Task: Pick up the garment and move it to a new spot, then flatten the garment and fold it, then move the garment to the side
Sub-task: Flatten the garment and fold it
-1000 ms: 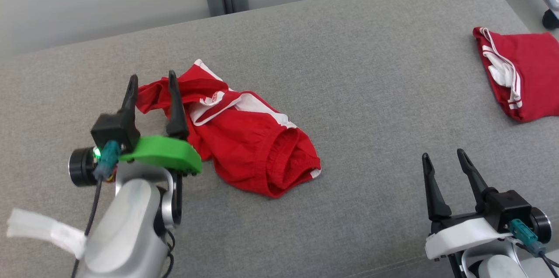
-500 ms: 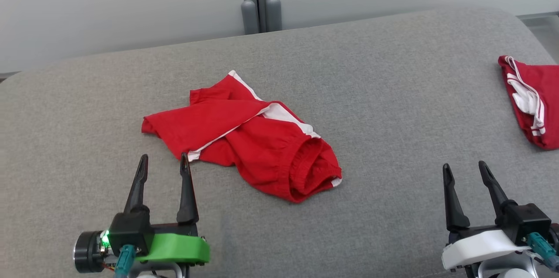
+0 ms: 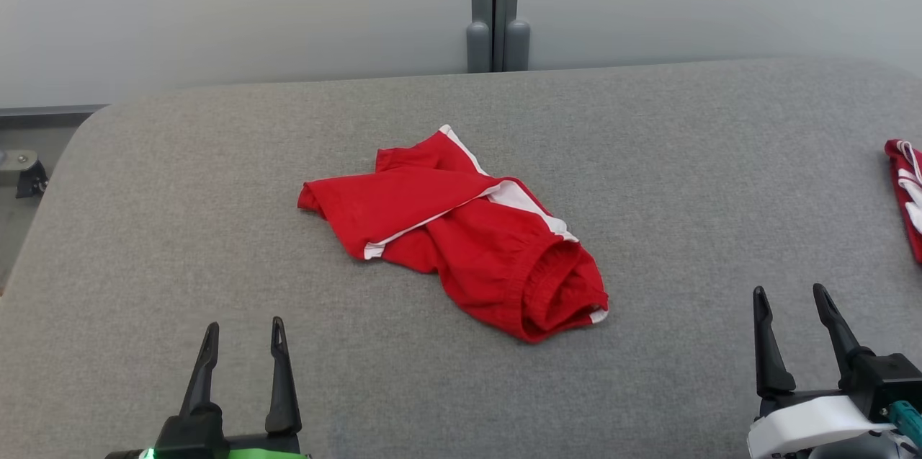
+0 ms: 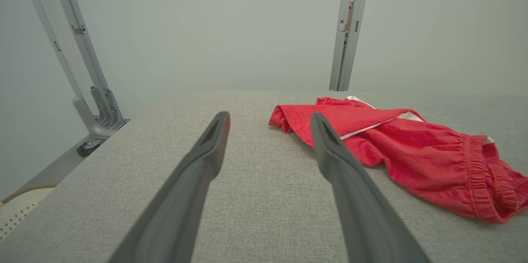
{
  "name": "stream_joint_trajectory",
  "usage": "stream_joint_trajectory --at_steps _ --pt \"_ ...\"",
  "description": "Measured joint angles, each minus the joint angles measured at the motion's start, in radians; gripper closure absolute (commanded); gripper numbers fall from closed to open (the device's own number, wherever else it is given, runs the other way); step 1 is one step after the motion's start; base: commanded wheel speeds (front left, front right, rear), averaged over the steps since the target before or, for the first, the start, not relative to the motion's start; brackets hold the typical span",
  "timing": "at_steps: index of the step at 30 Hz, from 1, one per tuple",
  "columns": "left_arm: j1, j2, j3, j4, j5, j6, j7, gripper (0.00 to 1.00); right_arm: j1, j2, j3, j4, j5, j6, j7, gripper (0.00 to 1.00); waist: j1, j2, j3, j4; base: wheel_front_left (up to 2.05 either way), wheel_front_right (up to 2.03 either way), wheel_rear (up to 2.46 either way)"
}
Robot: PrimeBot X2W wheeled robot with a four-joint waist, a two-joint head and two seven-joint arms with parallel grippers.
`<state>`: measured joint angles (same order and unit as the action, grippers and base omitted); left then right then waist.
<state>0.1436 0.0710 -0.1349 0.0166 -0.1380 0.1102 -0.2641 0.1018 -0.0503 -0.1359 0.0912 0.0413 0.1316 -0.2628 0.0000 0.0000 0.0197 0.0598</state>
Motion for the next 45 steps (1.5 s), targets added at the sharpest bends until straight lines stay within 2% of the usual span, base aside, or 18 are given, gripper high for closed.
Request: stream_joint_trajectory --at_steps 10,34,36,40,45 --pt "0.006 -0.017 0.035 0.002 0.017 -0.033 0.000 0.00 0.010 0.000 0.012 0.022 0.002 0.000 0.000 0.00 0.0000 0.0000 -0.026 0.026 0.00 0.00 0.00" --pt "0.009 -0.020 0.028 0.011 0.004 -0.029 0.000 0.00 0.005 0.000 0.031 0.024 0.002 0.000 0.000 0.00 0.0000 0.0000 -0.023 0.018 0.00 0.00 0.00" --pt "0.008 -0.020 0.005 0.018 0.002 -0.037 0.000 0.00 0.004 0.000 0.033 0.024 0.002 0.000 0.000 0.00 0.0000 0.0000 -0.019 0.015 0.00 0.00 0.00" --pt "-0.038 -0.020 -0.082 0.053 0.005 -0.086 0.000 0.00 -0.012 0.000 0.052 0.021 0.000 0.000 0.000 0.00 0.0000 0.0000 -0.011 0.000 0.00 0.00 0.00" --pt "-0.158 -0.021 -0.239 0.132 -0.018 -0.134 0.000 0.00 -0.033 0.000 0.060 0.017 -0.001 0.000 0.000 0.00 0.0000 0.0000 0.006 -0.033 0.00 0.00 0.00"
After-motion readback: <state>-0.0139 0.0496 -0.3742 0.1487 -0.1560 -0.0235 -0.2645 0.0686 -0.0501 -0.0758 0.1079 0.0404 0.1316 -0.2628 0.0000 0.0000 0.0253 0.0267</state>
